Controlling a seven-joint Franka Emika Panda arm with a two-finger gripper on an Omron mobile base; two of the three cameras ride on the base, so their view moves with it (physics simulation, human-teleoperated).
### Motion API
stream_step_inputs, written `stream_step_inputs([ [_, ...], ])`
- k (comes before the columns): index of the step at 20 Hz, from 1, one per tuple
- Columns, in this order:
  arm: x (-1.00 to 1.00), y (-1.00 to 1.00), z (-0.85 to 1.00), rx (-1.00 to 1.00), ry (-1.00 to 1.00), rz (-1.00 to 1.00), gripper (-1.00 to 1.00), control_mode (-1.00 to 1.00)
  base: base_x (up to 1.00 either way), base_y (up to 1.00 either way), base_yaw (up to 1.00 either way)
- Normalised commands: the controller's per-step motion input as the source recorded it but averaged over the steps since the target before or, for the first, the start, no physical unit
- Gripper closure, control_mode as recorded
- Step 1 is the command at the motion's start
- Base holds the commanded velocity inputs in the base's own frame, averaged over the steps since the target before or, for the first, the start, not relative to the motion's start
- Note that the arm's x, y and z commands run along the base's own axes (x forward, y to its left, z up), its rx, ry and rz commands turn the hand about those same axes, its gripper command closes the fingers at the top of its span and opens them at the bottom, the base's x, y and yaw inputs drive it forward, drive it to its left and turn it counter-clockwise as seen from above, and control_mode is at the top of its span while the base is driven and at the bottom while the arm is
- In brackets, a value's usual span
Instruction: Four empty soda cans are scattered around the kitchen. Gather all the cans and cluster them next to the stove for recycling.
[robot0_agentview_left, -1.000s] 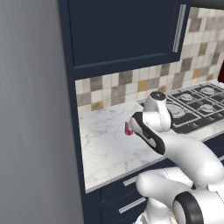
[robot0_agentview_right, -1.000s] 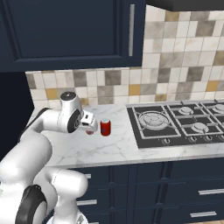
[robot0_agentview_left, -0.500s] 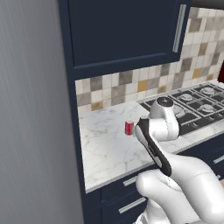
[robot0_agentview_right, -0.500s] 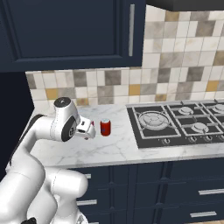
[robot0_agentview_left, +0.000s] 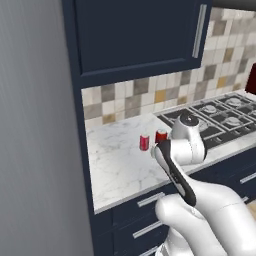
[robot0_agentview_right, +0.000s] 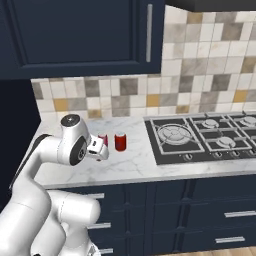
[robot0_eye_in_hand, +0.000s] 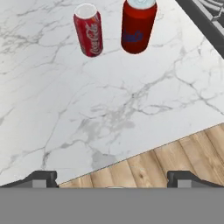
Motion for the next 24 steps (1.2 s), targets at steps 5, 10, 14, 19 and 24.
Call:
stream_step_inputs([
  [5, 0.0, 0.0, 0.0, 0.0, 0.0, 0.0, -1.0, 1.0, -0.63, -0.01, 0.0],
  [10, 0.0, 0.0, 0.0, 0.0, 0.0, 0.0, -1.0, 1.0, -0.4, 0.08, -0.29],
  [14, 0.0, 0.0, 0.0, 0.0, 0.0, 0.0, -1.0, 1.0, -0.16, 0.2, -0.59],
  [19, 0.0, 0.0, 0.0, 0.0, 0.0, 0.0, -1.0, 1.0, -0.01, 0.16, -0.82],
  [24, 0.0, 0.0, 0.0, 0.0, 0.0, 0.0, -1.0, 1.0, 0.0, 0.12, -0.91],
])
